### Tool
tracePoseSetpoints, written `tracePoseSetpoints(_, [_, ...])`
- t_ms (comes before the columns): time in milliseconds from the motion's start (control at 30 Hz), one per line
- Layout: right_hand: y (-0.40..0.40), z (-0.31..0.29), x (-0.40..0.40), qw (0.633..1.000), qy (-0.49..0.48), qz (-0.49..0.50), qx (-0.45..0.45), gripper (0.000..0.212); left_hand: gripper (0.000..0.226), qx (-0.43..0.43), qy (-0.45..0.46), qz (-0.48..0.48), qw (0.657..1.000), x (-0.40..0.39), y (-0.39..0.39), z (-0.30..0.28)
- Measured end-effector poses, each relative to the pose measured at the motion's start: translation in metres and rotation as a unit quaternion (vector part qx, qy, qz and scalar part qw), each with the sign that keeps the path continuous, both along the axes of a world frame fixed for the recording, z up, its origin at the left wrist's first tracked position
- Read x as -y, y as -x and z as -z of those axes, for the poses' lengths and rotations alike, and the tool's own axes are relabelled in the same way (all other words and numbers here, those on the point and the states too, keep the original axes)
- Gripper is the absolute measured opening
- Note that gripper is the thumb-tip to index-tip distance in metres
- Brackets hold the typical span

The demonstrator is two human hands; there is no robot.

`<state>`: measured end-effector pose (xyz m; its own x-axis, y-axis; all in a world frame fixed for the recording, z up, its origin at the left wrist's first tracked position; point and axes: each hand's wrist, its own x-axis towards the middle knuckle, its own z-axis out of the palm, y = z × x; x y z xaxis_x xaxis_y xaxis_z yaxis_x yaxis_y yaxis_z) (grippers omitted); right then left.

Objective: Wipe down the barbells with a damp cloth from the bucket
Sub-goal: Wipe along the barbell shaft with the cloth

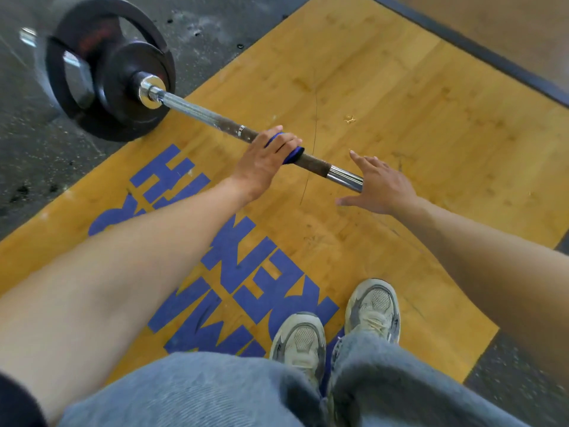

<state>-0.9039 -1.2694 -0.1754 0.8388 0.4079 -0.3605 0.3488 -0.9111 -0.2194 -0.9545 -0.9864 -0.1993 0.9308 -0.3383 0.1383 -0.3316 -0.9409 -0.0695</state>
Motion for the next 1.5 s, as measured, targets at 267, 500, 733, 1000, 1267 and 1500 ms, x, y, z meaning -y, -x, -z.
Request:
tracePoseSetpoints(267, [-0.029,0.000,0.005,0.989,-0.049,-0.011,0.138,0.120,0.072,0.066,-0.036,0.071,0.995,0.044,-0.030,0.013])
tracePoseSetpoints(500, [-0.066,0.000,0.008,0.990,-0.033,0.009,0.138,0.120,0.071,0.085,0.014,0.006,0.996,0.059,-0.061,0.002])
tracePoseSetpoints(733, [-0.097,0.002,0.014,0.991,-0.042,0.026,0.126,0.114,0.067,0.117,0.012,0.026,0.993,0.067,-0.095,-0.009])
tracePoseSetpoints(1000, [-0.118,0.006,0.019,0.987,-0.062,0.008,0.146,0.114,0.065,0.075,0.076,0.028,0.994,0.071,-0.111,0.015])
tracePoseSetpoints(1267, [-0.126,0.009,0.024,0.989,-0.064,0.005,0.136,0.114,0.064,0.150,0.081,0.036,0.985,0.069,-0.115,0.013])
tracePoseSetpoints(1500, [-0.115,0.010,0.023,0.978,-0.059,-0.028,0.198,0.104,0.050,0.177,0.043,0.030,0.983,0.088,-0.101,0.029])
